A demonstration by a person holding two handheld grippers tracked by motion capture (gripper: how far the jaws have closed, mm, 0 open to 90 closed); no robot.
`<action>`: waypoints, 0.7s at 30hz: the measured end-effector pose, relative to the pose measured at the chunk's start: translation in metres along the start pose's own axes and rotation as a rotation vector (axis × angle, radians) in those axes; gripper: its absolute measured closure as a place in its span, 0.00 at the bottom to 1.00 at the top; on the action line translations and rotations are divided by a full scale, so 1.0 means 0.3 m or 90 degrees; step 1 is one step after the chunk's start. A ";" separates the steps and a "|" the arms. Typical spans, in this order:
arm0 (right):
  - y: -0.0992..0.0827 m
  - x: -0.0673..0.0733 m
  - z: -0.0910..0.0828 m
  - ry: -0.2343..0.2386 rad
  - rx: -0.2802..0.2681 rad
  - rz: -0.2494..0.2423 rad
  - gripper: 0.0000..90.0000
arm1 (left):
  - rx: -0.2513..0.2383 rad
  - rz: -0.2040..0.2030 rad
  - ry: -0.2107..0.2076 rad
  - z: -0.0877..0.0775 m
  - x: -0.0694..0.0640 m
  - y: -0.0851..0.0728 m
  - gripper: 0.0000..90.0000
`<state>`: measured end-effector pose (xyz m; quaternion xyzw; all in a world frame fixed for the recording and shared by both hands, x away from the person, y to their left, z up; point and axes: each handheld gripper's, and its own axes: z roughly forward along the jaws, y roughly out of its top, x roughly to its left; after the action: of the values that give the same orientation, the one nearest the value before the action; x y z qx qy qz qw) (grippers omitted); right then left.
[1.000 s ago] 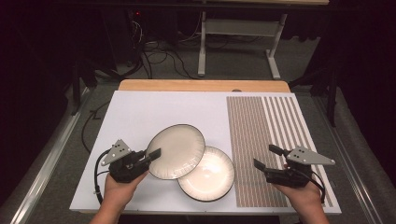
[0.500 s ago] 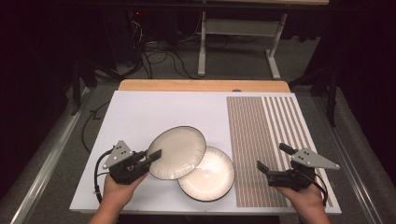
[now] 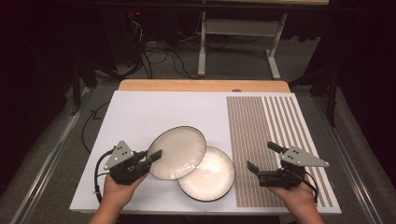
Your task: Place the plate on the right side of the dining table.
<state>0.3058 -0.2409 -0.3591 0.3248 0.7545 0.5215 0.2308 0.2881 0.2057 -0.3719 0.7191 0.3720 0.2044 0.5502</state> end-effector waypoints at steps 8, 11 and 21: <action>0.025 0.077 0.104 0.042 0.031 -0.028 0.04 | 0.003 0.005 -0.001 -0.004 0.004 -0.001 0.84; 0.031 0.094 0.130 0.054 0.031 -0.030 0.06 | 0.003 0.004 -0.001 -0.004 0.003 -0.001 0.84; 0.062 0.164 0.262 0.088 0.055 -0.035 0.11 | 0.004 0.004 -0.003 -0.006 0.005 -0.002 0.84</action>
<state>0.3309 -0.1502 -0.3698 0.2769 0.7991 0.5031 0.1779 0.2876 0.2081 -0.3722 0.7224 0.3691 0.2034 0.5482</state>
